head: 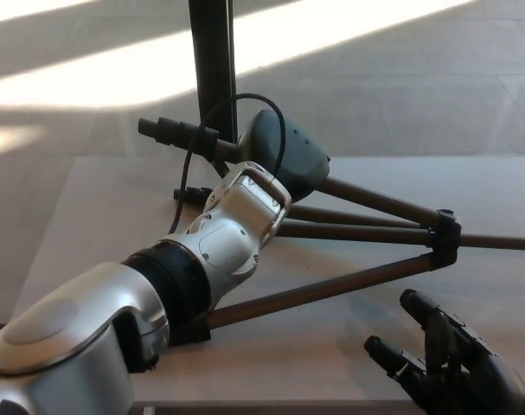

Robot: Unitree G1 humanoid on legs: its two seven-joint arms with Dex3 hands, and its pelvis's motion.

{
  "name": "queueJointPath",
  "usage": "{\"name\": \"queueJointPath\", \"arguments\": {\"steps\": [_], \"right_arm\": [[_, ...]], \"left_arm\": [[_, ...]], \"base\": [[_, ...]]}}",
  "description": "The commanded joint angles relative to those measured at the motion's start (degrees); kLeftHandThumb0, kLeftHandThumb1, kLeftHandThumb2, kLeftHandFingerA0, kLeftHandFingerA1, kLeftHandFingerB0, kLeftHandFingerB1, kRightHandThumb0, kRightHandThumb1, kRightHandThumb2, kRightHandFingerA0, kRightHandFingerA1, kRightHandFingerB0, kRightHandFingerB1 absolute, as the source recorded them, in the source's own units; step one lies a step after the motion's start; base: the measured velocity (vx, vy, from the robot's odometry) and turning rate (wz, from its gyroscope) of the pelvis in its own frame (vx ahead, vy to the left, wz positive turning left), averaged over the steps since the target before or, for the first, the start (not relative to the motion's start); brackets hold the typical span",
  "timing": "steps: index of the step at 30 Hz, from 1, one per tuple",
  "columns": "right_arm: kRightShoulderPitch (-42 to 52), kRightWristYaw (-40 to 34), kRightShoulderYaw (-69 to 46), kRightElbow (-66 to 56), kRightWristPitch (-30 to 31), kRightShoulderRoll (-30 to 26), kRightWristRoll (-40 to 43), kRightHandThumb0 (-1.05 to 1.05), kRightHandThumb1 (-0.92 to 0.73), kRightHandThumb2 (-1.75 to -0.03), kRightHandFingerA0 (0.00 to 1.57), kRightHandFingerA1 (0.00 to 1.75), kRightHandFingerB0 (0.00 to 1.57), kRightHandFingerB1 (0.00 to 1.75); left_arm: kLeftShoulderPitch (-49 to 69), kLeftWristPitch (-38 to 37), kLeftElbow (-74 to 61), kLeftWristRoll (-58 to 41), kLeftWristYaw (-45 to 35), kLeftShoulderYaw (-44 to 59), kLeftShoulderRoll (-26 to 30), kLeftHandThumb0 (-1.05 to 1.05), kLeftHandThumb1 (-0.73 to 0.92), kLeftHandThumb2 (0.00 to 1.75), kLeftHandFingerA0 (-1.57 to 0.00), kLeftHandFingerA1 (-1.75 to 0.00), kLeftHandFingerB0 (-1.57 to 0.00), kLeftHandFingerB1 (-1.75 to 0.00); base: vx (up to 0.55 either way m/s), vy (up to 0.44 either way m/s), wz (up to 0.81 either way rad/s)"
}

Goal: Use both hands of the robot to pick up the tripod lying in the middle of the desk and make it stand upright on the desk

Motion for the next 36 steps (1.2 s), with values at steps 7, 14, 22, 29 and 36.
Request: {"name": "queueJointPath", "arguments": {"steps": [7, 14, 22, 29, 36], "right_arm": [[-3.80, -3.50, -1.97, 0.43, 2.23, 1.94, 2.41, -0.70, -0.69, -0.60, 0.49, 0.58, 0.47, 0.38], [-8.59, -10.58, -6.23, 5.81, 3.92, 7.24, 7.18, -0.62, -0.66, -0.60, 0.42, 0.66, 0.48, 0.42], [-13.15, -19.71, -8.86, 13.88, 2.13, 13.79, 10.42, -0.54, -0.68, -0.59, 0.21, 0.66, 0.33, 0.44], [-12.27, -20.27, -6.20, 16.17, 1.20, 16.29, 12.43, -0.56, -0.49, -0.90, 0.32, 0.77, 0.19, 0.55], [-10.78, -23.51, -4.54, 15.38, 1.84, 18.27, 15.44, -0.52, -0.68, -0.59, 0.05, 0.89, 0.23, 0.50]], "left_arm": [[6.40, -0.44, 0.51, -0.30, 4.06, 9.44, -0.82, -0.42, 0.83, 0.70, -0.88, -1.49, -0.79, -1.21], [6.32, 1.75, -0.04, -5.40, 2.22, 21.11, -5.32, -0.30, 0.69, 0.69, -0.86, -1.58, -0.79, -1.02], [6.27, -1.43, -2.23, -7.34, 5.00, 26.55, -7.42, -0.28, 0.71, 0.72, -0.79, -1.58, -0.76, -0.97], [4.83, -1.75, -2.78, -6.83, 6.22, 27.43, -7.42, -0.29, 0.73, 0.73, -0.82, -1.55, -0.77, -1.01], [4.87, -2.91, -3.83, -6.04, 7.20, 27.25, -5.77, -0.31, 0.74, 0.71, -0.86, -1.61, -0.80, -1.19]], "base": [[0.00, 0.000, 0.00], [0.00, 0.000, 0.00], [0.00, 0.000, 0.00], [0.00, 0.000, 0.00], [0.00, 0.000, 0.00]]}}
